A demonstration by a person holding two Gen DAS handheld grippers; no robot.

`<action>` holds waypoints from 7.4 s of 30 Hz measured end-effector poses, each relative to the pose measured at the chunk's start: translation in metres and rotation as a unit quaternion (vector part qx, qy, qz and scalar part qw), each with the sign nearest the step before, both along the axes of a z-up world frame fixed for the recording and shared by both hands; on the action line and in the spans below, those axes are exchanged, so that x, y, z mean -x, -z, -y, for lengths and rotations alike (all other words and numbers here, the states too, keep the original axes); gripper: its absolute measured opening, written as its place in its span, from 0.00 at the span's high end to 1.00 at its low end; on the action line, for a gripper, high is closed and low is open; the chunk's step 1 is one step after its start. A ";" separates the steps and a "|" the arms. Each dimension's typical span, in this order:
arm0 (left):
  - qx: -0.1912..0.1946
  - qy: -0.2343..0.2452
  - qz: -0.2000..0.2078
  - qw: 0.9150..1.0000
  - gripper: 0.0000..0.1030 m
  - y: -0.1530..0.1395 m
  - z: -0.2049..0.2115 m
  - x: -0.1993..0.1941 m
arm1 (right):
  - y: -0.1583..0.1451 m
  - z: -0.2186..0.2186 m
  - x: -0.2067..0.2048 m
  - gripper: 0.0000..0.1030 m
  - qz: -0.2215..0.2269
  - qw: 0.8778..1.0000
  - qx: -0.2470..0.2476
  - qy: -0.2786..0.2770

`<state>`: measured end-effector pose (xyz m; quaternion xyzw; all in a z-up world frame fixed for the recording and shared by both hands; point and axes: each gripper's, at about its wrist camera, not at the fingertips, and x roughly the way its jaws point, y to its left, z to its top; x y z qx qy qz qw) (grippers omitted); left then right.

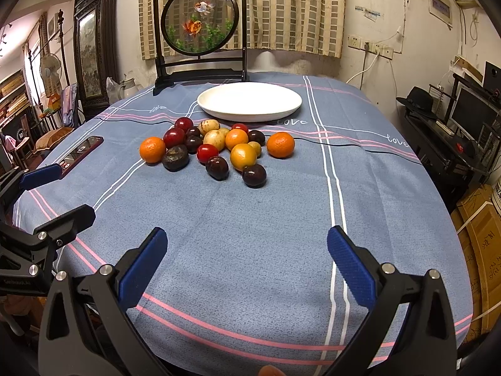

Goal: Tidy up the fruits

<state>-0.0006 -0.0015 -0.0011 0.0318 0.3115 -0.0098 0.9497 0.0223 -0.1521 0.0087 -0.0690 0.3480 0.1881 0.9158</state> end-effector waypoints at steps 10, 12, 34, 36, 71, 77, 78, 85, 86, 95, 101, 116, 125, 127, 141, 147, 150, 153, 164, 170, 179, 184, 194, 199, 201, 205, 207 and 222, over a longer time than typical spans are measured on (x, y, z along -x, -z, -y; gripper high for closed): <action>0.018 -0.007 -0.022 1.000 0.02 0.014 -0.014 -0.014 | 0.013 0.002 -0.011 0.01 -0.019 0.999 -0.047 -0.014; 0.023 -0.016 -0.029 0.999 0.02 0.017 -0.022 -0.021 | 0.017 0.005 -0.020 0.01 -0.031 0.997 -0.075 -0.018; 0.032 0.041 -0.112 0.992 0.31 0.036 -0.095 -0.137 | 0.047 -0.026 -0.141 0.46 -0.132 0.989 0.018 -0.059; 0.034 0.050 -0.113 0.992 0.31 0.038 -0.094 -0.144 | 0.050 -0.028 -0.143 0.48 -0.135 0.989 0.018 -0.063; 0.098 0.082 -0.126 0.984 0.55 0.041 -0.095 -0.165 | 0.032 -0.026 -0.143 0.67 -0.111 0.992 0.000 -0.065; 0.118 0.084 -0.088 0.986 0.55 0.006 -0.088 -0.189 | 0.005 -0.031 -0.174 0.67 -0.079 0.994 -0.048 -0.052; 0.123 0.082 -0.083 0.986 0.55 0.001 -0.087 -0.199 | 0.001 -0.033 -0.187 0.67 -0.073 0.994 -0.061 -0.046; 0.137 0.048 -0.105 0.984 0.55 -0.007 -0.072 -0.302 | -0.001 -0.067 -0.277 0.67 -0.058 0.997 -0.056 -0.019; 0.137 0.043 -0.115 0.983 0.55 -0.004 -0.070 -0.318 | 0.002 -0.071 -0.287 0.67 -0.064 0.996 -0.054 -0.019; 0.124 0.013 -0.166 0.978 0.55 0.027 -0.068 -0.376 | 0.030 -0.093 -0.339 0.67 -0.118 0.993 -0.014 -0.014; 0.120 0.009 -0.179 0.976 0.55 0.033 -0.066 -0.385 | 0.037 -0.100 -0.342 0.57 -0.121 0.992 0.006 -0.021; 0.137 0.011 -0.070 0.988 0.25 -0.003 -0.082 -0.209 | 0.006 -0.040 -0.237 0.55 -0.074 0.995 -0.064 -0.027; 0.146 0.037 -0.103 0.983 0.25 0.043 -0.070 -0.158 | 0.027 -0.038 -0.183 0.55 -0.100 0.991 -0.052 -0.077; 0.132 0.038 -0.113 0.984 0.25 0.047 -0.065 -0.162 | 0.031 -0.038 -0.181 0.55 -0.107 0.990 -0.049 -0.075; 0.126 0.053 -0.143 0.980 0.26 0.057 -0.050 -0.175 | 0.044 -0.036 -0.185 0.59 -0.157 0.981 -0.074 -0.083; 0.126 0.060 -0.149 0.979 0.34 0.059 -0.043 -0.183 | 0.049 -0.035 -0.186 0.63 -0.176 0.977 -0.086 -0.087; 0.126 0.057 -0.155 0.978 0.38 0.062 -0.042 -0.186 | 0.049 -0.034 -0.187 0.63 -0.176 0.977 -0.088 -0.087; 0.135 0.053 -0.156 0.977 0.43 0.062 -0.047 -0.187 | 0.049 -0.034 -0.187 0.63 -0.176 0.977 -0.086 -0.087; 0.138 0.041 -0.155 0.977 0.54 0.063 -0.051 -0.187 | 0.047 -0.033 -0.188 0.63 -0.172 0.977 -0.096 -0.085; 0.137 0.041 -0.154 0.978 0.55 0.063 -0.051 -0.187 | 0.046 -0.029 -0.189 0.63 -0.173 0.975 -0.107 -0.085; 0.008 0.033 -0.161 0.986 0.56 0.063 -0.015 -0.185 | 0.046 -0.027 -0.190 0.63 -0.172 0.976 -0.107 -0.080; 0.061 0.033 -0.151 0.986 0.56 0.060 -0.032 -0.183 | 0.041 -0.025 -0.189 0.63 -0.161 0.977 -0.115 -0.081; 0.135 0.066 -0.062 0.987 0.56 0.000 -0.043 -0.202 | 0.018 -0.020 -0.202 0.63 -0.105 0.980 -0.158 -0.067; 0.156 0.049 -0.043 0.986 0.56 -0.022 -0.051 -0.244 | 0.004 -0.027 -0.241 0.63 -0.092 0.977 -0.189 -0.035; 0.150 0.034 -0.040 0.987 0.56 -0.029 -0.058 -0.266 | 0.000 -0.031 -0.260 0.63 -0.089 0.978 -0.187 -0.021; 0.151 -0.002 -0.045 0.988 0.56 -0.032 -0.080 -0.310 | 0.001 -0.043 -0.300 0.63 -0.092 0.979 -0.182 0.006; 0.157 -0.023 -0.065 0.985 0.56 -0.024 -0.092 -0.334 | 0.005 -0.045 -0.318 0.63 -0.101 0.978 -0.183 0.020; 0.149 -0.056 -0.129 0.979 0.56 0.019 -0.104 -0.395 | 0.029 -0.047 -0.365 0.63 -0.143 0.975 -0.160 0.062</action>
